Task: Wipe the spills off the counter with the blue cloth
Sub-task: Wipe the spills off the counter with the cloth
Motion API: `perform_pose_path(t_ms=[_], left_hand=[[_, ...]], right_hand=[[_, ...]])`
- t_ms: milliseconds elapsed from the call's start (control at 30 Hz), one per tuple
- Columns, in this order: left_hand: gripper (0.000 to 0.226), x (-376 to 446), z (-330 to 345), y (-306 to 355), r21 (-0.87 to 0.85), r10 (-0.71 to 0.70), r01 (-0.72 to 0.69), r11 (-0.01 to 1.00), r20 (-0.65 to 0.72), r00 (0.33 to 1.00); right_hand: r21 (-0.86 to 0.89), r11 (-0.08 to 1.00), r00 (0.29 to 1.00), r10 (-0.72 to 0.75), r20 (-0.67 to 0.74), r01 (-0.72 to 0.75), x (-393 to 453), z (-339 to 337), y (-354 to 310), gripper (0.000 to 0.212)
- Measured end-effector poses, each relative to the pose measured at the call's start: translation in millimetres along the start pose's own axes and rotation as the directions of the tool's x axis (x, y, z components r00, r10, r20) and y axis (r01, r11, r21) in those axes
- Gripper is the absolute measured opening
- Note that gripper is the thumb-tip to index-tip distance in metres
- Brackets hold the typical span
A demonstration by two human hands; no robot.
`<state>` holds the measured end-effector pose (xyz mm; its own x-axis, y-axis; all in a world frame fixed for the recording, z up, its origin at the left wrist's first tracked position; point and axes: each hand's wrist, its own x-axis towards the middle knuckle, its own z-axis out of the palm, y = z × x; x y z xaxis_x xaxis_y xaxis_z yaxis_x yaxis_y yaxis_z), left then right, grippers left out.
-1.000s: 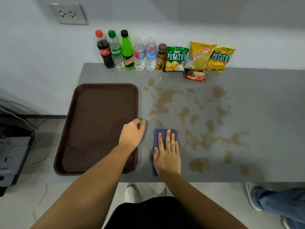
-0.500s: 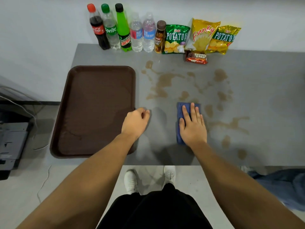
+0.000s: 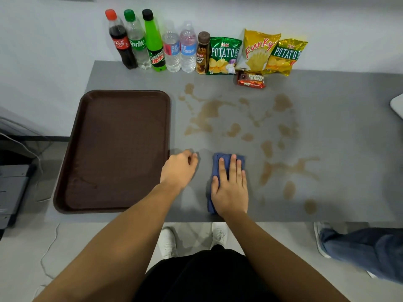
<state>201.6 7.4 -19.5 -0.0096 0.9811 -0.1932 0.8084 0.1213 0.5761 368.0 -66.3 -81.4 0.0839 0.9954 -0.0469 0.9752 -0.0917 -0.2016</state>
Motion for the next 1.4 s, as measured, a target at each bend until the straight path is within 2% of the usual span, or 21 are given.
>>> perform_pose_path(t_ms=[133,233,333,433,533,667,867,1000,1167,1400], left_hand=[[0.03,0.4,4.4,1.3,0.015,0.02,-0.02,1.0,-0.018,1.0],[0.023,0.5,11.7,0.1,0.026,0.098,-0.096,0.995,-0.081,0.992],[0.022,0.1,22.0,-3.6,0.113,0.211,-0.2,0.973,-0.101,0.972],[0.03,-1.1,33.2,-5.4,0.141,0.269,-0.258,0.956,-0.068,0.961],[0.042,-4.0,46.4,-4.9,0.128,0.259,-0.255,0.959,-0.016,0.966],[0.057,-10.8,61.6,-12.7,0.194,0.265,-0.269,0.943,0.049,0.963],[0.058,-8.8,65.9,-18.1,0.194,0.284,-0.286,0.939,0.035,0.958],[0.058,-7.5,69.2,-20.1,0.189,0.277,-0.278,0.942,0.031,0.96],[0.059,-6.5,71.1,-22.9,0.195,0.285,-0.281,0.94,0.01,0.959],[0.059,-7.4,73.5,-24.5,0.222,0.3,-0.289,0.931,-0.017,0.954]], right_hand=[[0.056,0.996,0.996,-0.075,0.05,0.073,31.6,-9.2,12.7,0.064],[0.073,0.993,0.994,-0.093,0.06,0.089,51.4,-17.1,28.6,0.063],[0.041,0.997,0.995,-0.075,0.071,0.072,61.5,-22.4,50.2,0.063],[0.028,1.0,0.999,-0.013,0.046,0.012,59.6,-26.4,73.0,0.062],[0.015,0.999,0.999,0.034,0.017,-0.034,45.6,-28.3,90.8,0.06],[0.014,0.995,0.995,0.103,-0.006,-0.103,11.1,-22.5,92.0,0.06],[-0.027,0.992,0.992,0.122,-0.016,-0.122,-33.2,-0.3,38.9,0.064],[-0.006,1.0,1.0,0.013,0.002,-0.013,-12.6,3.8,13.0,0.065],[0.037,0.996,0.996,-0.087,0.035,0.085,41.1,-9.7,28.0,0.064],[0.015,1.0,0.999,-0.013,0.031,0.013,77.3,-27.4,80.4,0.064]])
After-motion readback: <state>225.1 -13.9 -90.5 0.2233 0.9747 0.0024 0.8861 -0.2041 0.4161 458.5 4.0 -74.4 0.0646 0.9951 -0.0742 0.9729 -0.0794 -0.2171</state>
